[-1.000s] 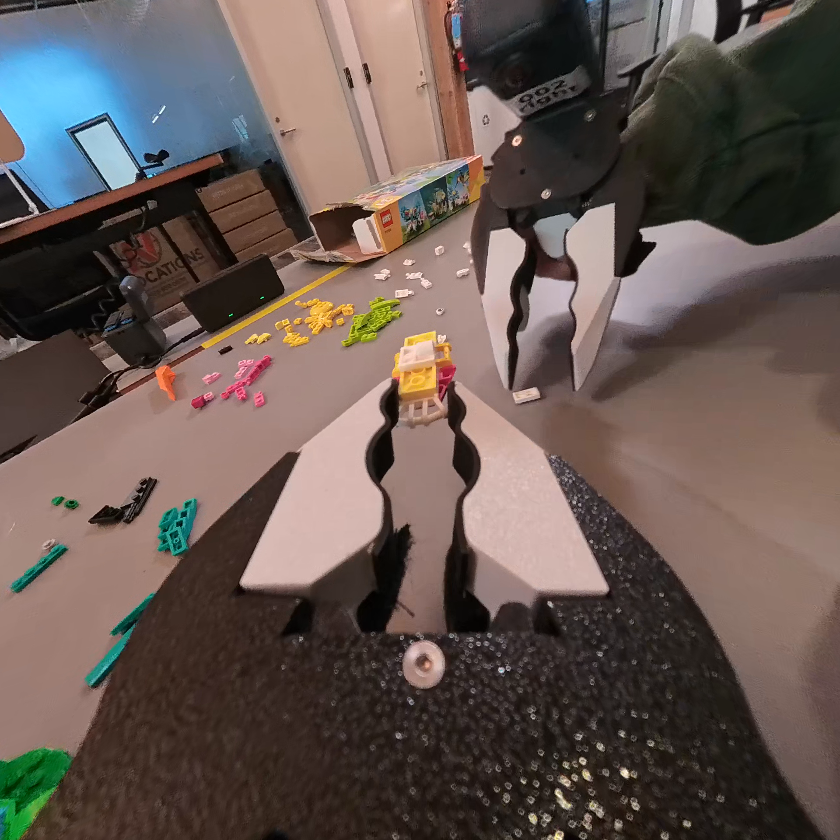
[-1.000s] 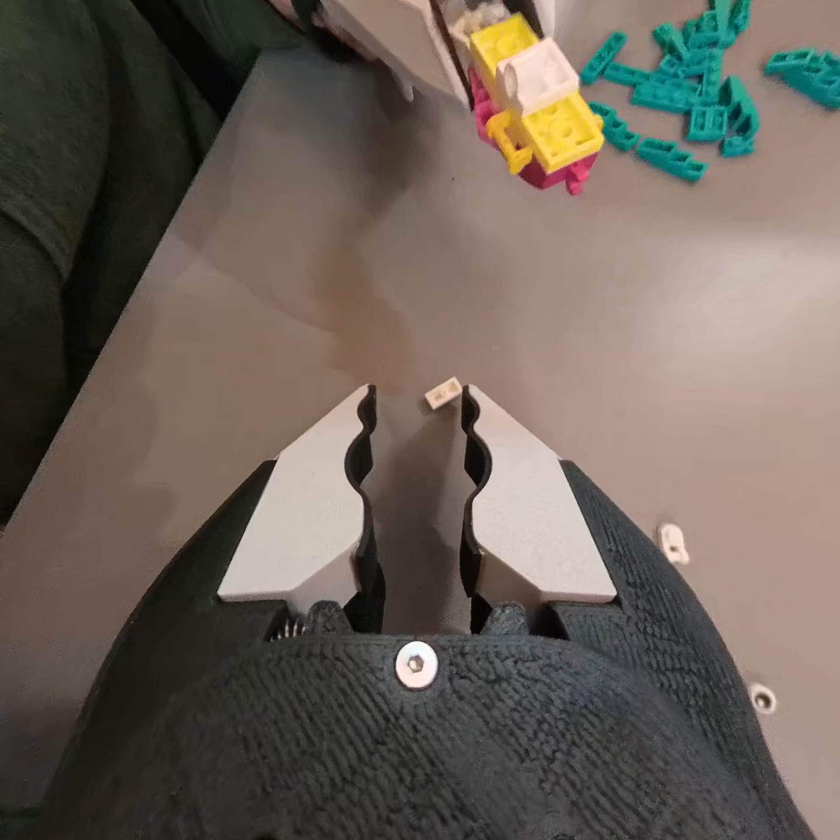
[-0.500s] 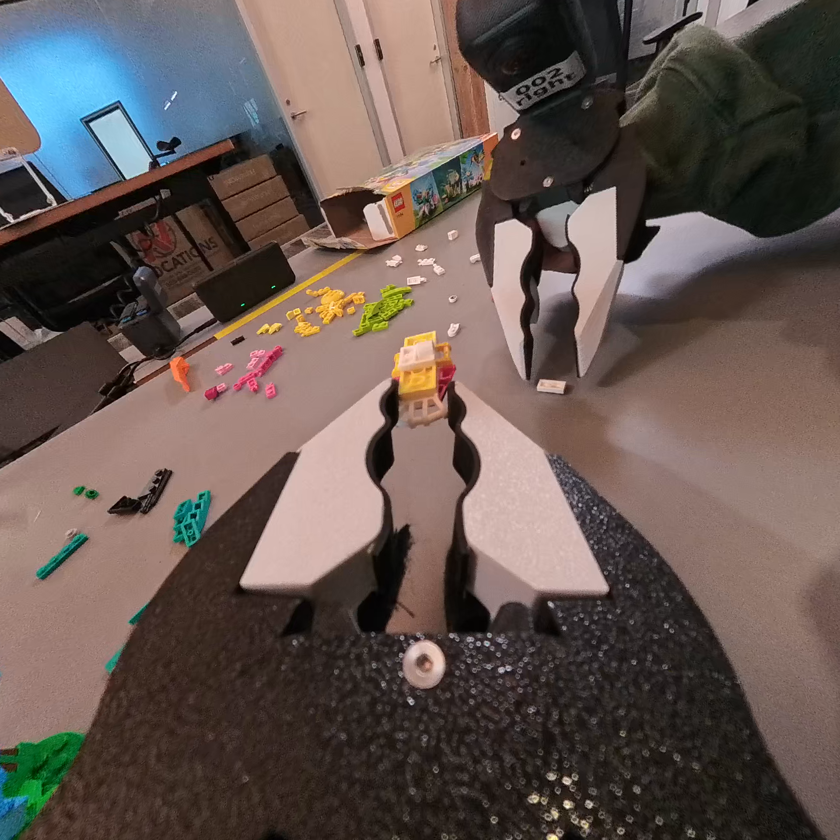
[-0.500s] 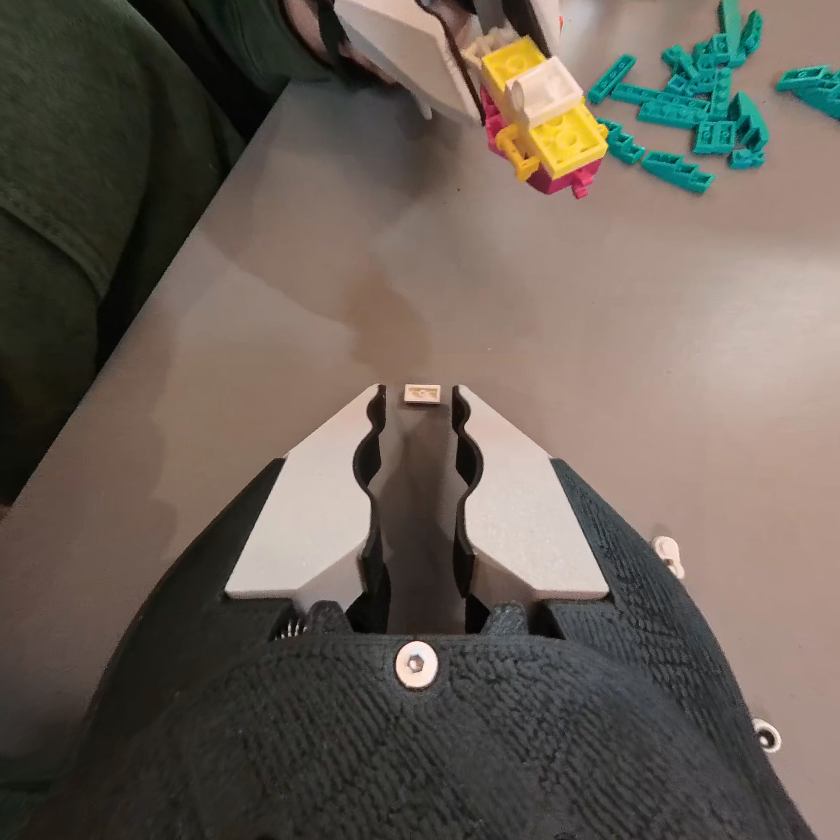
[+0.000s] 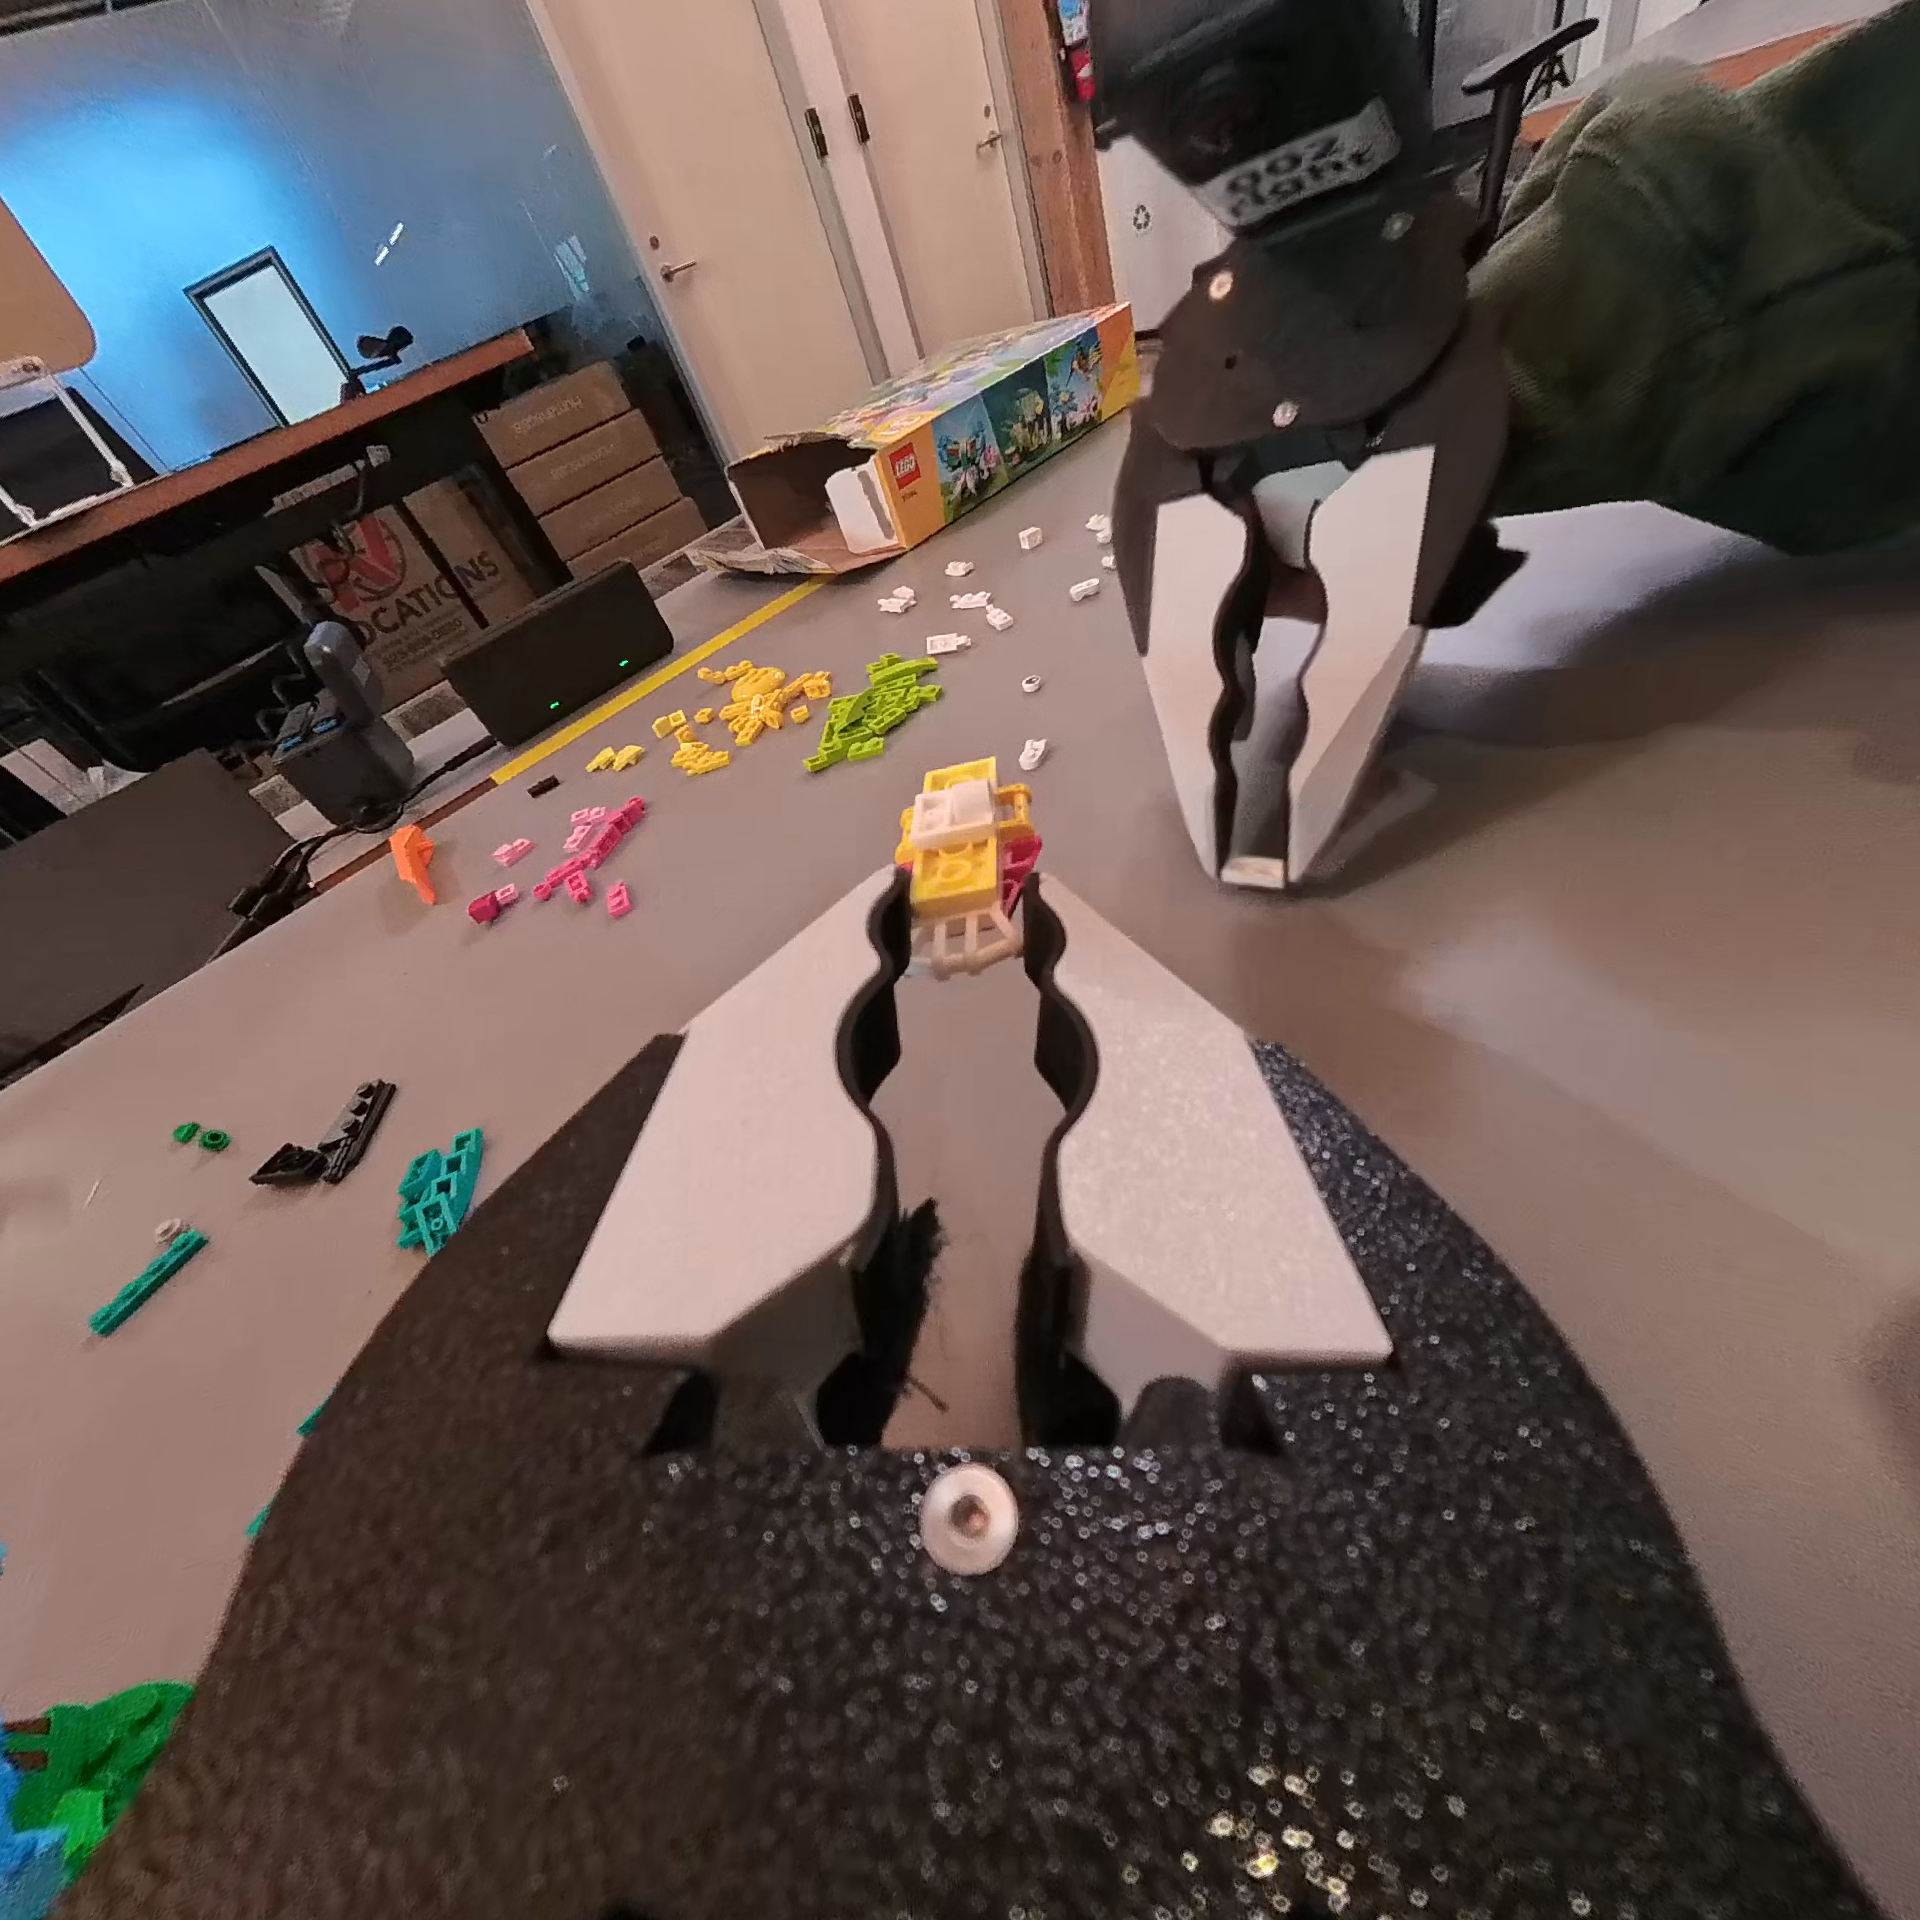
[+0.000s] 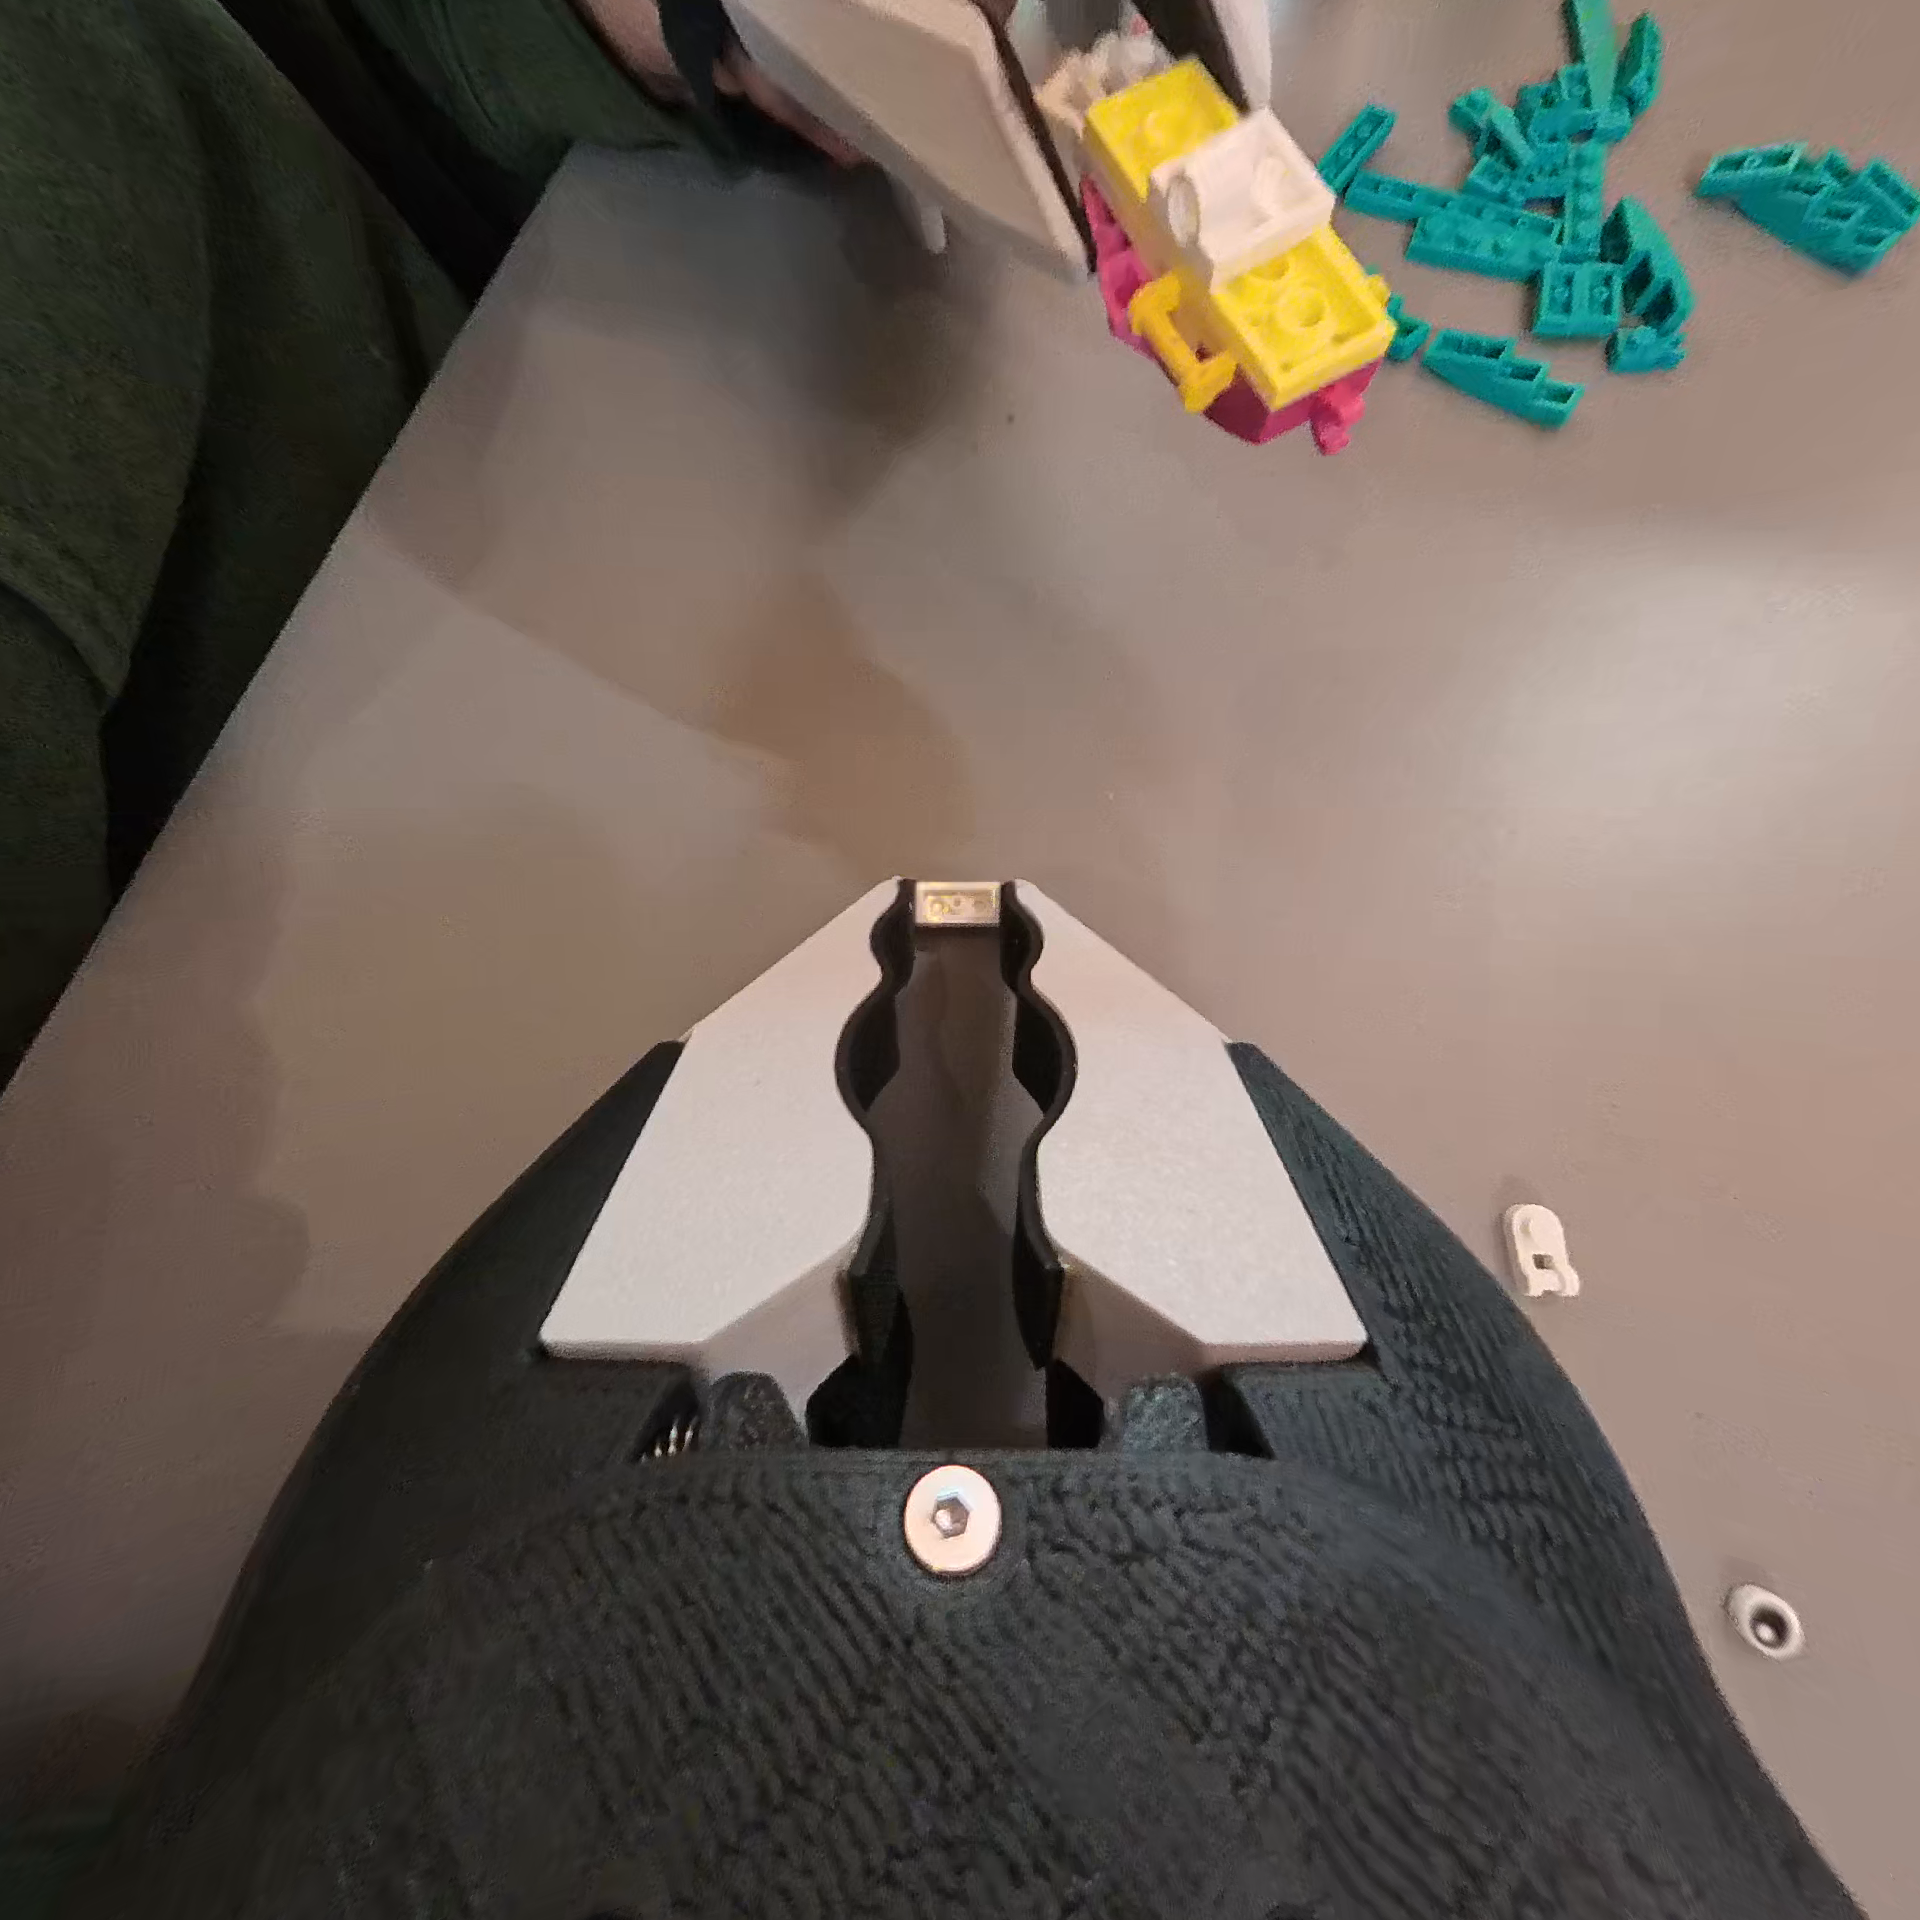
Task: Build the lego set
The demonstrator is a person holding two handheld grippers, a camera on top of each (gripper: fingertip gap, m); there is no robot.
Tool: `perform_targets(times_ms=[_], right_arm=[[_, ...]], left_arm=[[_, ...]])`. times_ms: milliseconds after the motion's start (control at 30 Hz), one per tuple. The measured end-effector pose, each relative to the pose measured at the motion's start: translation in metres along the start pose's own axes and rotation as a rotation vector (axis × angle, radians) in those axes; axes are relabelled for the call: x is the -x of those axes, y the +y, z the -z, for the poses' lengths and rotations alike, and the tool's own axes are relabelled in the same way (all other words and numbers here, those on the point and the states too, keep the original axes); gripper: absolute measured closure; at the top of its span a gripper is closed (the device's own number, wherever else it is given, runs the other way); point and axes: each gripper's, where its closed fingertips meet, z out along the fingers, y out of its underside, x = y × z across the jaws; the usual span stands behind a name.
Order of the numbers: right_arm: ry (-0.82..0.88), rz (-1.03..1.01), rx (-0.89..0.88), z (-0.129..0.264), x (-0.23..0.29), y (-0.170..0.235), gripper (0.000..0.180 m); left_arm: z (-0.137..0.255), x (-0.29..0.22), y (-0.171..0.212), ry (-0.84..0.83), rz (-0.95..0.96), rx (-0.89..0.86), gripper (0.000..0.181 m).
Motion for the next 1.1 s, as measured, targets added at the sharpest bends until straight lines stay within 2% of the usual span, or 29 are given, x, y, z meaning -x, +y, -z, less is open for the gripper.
perform_targets(times_ms=[200, 500, 700, 1100], right_arm=[[0.126, 0.090, -0.138, 0.024, -0.014, -0.054, 0.165], [0.220, 0.278, -0.210, 0.053, -0.018, -0.131, 0.165], [0.191, 0.310, -0.150, 0.052, -0.012, -0.143, 0.165], [0.130, 0.267, -0.087, 0.042, -0.007, -0.132, 0.165]], left_arm=[[0.001, -0.001, -0.001, 0.003, -0.003, -0.009, 0.162], [0.007, -0.004, -0.012, 0.036, 0.021, -0.083, 0.162], [0.011, -0.006, -0.020, 0.056, 0.041, -0.134, 0.162], [0.013, -0.008, -0.022, 0.073, 0.044, -0.147, 0.162]])
